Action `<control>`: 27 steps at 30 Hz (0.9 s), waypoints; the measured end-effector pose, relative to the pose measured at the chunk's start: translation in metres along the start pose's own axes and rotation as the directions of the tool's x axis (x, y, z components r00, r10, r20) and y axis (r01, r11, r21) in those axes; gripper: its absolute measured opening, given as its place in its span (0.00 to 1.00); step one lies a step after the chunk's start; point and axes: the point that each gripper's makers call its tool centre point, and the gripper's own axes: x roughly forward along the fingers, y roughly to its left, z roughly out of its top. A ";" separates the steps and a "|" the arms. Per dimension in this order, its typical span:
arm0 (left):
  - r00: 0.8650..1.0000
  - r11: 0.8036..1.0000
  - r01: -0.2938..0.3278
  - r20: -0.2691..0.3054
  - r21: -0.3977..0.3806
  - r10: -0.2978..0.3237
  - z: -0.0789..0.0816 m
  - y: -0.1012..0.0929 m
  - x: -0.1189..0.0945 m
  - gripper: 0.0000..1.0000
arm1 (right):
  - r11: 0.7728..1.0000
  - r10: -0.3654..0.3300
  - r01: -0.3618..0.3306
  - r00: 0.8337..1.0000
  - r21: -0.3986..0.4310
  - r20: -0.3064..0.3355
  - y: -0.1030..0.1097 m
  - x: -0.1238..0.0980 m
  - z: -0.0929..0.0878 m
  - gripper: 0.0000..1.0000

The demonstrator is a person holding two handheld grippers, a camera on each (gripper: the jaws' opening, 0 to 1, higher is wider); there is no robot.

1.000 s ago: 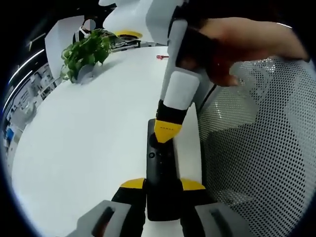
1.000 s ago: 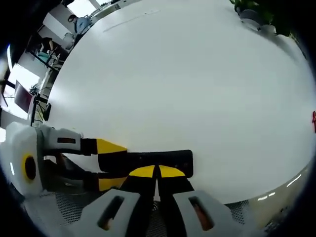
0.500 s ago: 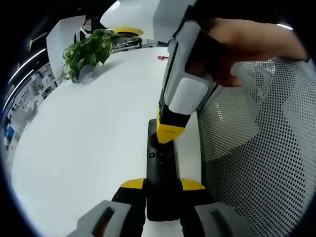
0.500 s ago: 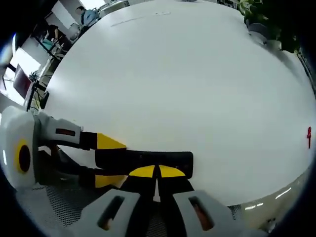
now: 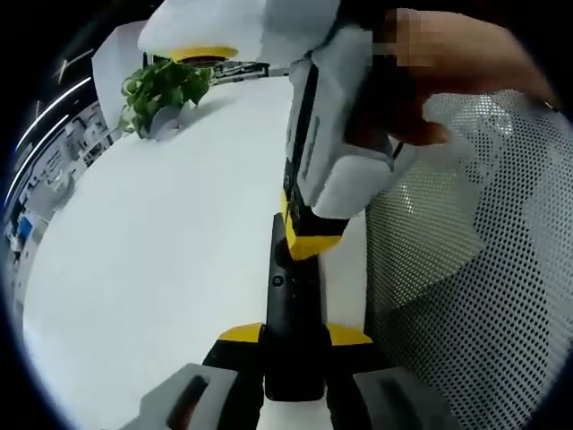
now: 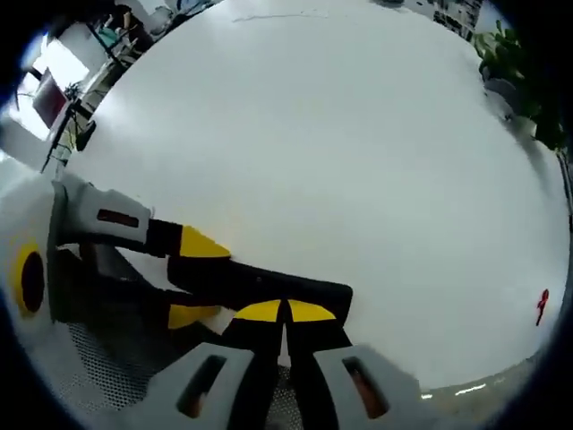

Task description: Press the specified remote control buttons in sequence, fully releasing each button before pressing the next.

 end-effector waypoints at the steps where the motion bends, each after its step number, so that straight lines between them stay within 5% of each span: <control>1: 1.000 1.000 -0.005 -0.004 -0.007 0.005 0.000 0.000 0.000 0.25 | 1.000 -0.007 0.006 1.000 -0.026 -0.024 0.000 0.001 0.000 0.00; 7: 1.000 0.999 -0.019 -0.005 -0.030 0.019 -0.001 0.001 0.000 0.25 | 0.999 -0.005 0.000 0.995 -0.044 -0.104 -0.001 0.002 0.002 0.00; 18: 0.997 0.993 -0.054 0.048 -0.101 0.059 -0.001 0.001 0.000 0.25 | 0.995 0.066 -0.072 0.995 -0.075 -0.073 -0.002 0.002 0.000 0.00; 27: 0.999 0.995 -0.044 0.007 -0.086 0.044 0.000 0.001 0.001 0.25 | 0.987 0.138 -0.146 0.983 -0.064 -0.117 -0.003 0.004 0.003 0.00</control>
